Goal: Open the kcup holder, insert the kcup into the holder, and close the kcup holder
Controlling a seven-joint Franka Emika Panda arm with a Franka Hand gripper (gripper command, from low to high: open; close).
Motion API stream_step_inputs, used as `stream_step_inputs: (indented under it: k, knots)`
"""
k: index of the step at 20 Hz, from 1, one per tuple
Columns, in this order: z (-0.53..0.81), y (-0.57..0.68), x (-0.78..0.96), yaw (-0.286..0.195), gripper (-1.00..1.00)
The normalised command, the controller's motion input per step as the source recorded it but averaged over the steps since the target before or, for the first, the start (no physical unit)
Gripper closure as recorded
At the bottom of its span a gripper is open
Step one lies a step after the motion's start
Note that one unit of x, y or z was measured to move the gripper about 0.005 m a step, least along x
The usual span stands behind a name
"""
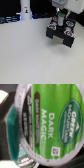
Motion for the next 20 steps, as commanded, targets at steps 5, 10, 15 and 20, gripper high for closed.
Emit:
stream_step_inputs:
  k: [5,10,15,20]
  knots:
    - [0.23,0.17,0.41,-0.03,1.0]
    - [0.08,0.1,0.27,-0.02,1.0]
    - [-0.08,0.0,0.04,0.001,1.0]
    - [-0.19,0.02,0.03,0.007,1.0]
